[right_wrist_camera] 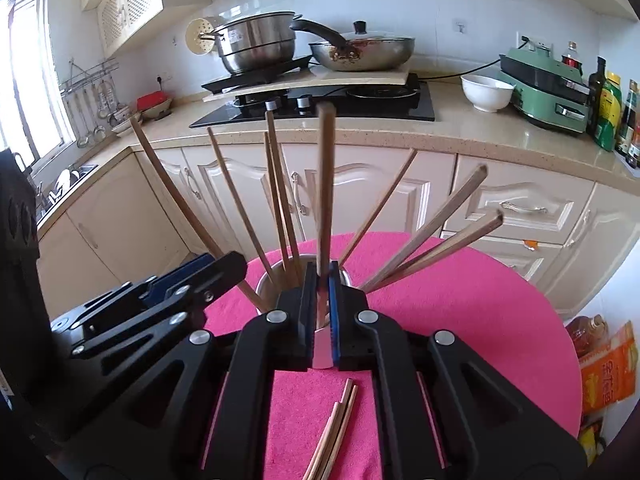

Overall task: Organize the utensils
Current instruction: 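Carry both held chopsticks over the pink cup and release them inside, then move both open tools back over the remaining chopsticks on the table, then lower the left tool to grasp a chopstick while the right tool grasps another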

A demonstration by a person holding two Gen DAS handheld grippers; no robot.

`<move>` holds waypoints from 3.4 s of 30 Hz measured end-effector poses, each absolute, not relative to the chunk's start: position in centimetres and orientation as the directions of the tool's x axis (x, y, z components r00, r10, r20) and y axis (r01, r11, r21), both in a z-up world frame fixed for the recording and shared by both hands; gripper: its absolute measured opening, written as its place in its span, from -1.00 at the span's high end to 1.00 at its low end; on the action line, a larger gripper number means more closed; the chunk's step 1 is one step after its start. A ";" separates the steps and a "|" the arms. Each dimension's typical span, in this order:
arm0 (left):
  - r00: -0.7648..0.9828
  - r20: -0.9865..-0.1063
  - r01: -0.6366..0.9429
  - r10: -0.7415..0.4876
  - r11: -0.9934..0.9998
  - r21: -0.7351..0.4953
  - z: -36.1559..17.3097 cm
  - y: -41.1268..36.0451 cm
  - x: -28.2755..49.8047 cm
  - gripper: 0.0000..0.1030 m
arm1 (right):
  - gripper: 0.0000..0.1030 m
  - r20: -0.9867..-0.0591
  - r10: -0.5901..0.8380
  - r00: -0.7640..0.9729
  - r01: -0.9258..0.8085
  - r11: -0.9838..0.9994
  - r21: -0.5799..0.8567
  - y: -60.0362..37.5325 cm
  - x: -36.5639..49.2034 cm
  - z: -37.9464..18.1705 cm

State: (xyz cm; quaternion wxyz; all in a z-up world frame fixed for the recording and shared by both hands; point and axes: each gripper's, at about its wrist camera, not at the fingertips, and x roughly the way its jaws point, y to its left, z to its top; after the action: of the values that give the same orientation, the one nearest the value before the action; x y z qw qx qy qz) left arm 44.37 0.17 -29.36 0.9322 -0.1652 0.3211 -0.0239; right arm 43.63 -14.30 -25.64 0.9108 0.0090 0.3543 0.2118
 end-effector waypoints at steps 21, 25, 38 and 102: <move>0.661 -0.736 -0.046 -0.145 0.972 -0.232 -28.4 1.2 37.4 -0.02 | 0.53 -0.660 0.305 0.687 -0.290 0.947 0.135 -16.7 36.4 -21.7; 0.510 -0.833 -0.020 -0.212 0.966 -0.257 -32.0 -0.6 36.7 -0.02 | 0.53 -0.703 0.265 0.660 -0.240 0.961 0.138 -18.8 34.4 -23.7; 0.251 -0.956 0.050 -0.155 0.988 -0.147 -40.8 -6.6 36.4 -0.02 | 0.53 -0.810 0.226 0.541 -0.137 0.974 0.180 -24.1 31.0 -30.3; 0.183 -0.970 -0.145 -0.163 0.971 -0.191 -39.3 1.6 37.3 0.89 | 0.70 -0.959 0.257 0.119 -0.287 0.934 0.214 -16.6 39.3 -38.9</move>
State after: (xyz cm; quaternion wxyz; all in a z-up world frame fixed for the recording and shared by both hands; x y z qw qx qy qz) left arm 37.33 1.59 -39.32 0.7594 -0.1206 0.6393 -0.0060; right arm 39.27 -16.64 -38.91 0.7480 -0.0119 0.6382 0.1816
